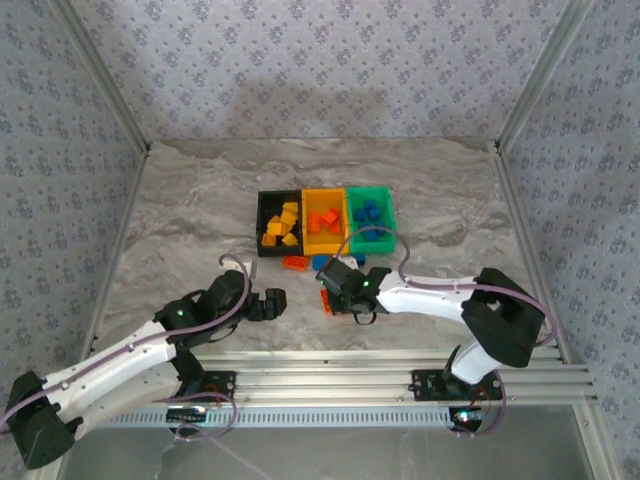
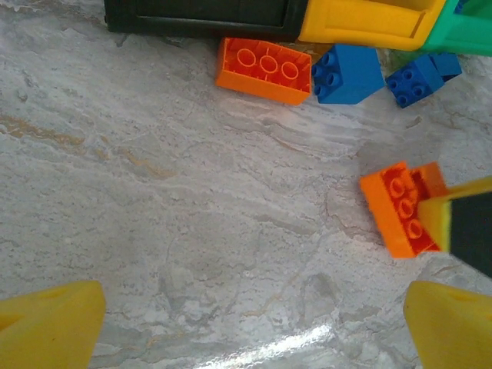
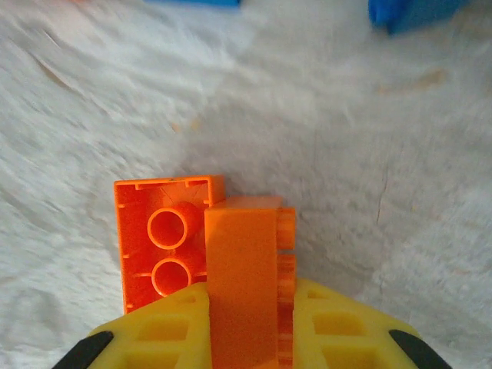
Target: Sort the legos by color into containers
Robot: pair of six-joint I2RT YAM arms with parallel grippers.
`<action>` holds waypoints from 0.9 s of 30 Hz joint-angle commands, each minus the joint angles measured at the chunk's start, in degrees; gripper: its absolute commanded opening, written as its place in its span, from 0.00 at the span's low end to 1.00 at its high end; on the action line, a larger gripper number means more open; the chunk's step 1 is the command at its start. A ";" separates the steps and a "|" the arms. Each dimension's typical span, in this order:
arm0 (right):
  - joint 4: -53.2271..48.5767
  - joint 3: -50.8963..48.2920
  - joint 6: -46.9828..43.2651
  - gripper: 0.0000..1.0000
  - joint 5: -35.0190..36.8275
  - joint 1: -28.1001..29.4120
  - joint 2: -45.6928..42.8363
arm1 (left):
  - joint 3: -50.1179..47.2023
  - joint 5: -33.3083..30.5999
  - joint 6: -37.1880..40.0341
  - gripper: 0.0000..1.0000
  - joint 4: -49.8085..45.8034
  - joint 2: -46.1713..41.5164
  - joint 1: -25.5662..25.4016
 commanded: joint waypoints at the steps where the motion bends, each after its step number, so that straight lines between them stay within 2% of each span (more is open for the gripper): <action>1: 1.08 -0.56 3.04 0.23 1.61 1.09 1.69 | -0.20 -0.44 -0.09 1.00 -0.80 -0.60 0.15; 2: 1.07 -0.42 3.11 0.23 1.65 1.19 2.06 | -0.21 -0.44 -0.04 1.00 -0.77 -0.60 0.16; 8: -0.14 0.31 3.54 0.44 2.81 1.49 1.50 | -0.37 -0.44 -0.14 1.00 -1.07 -0.85 0.24; 24: -0.42 -2.58 5.31 0.59 4.62 0.97 -3.17 | -0.97 0.18 -0.61 1.00 -0.17 -0.99 0.30; 27: -0.84 -2.67 5.23 0.57 4.28 0.46 -2.59 | -1.08 0.16 -0.70 1.00 0.08 -0.77 0.31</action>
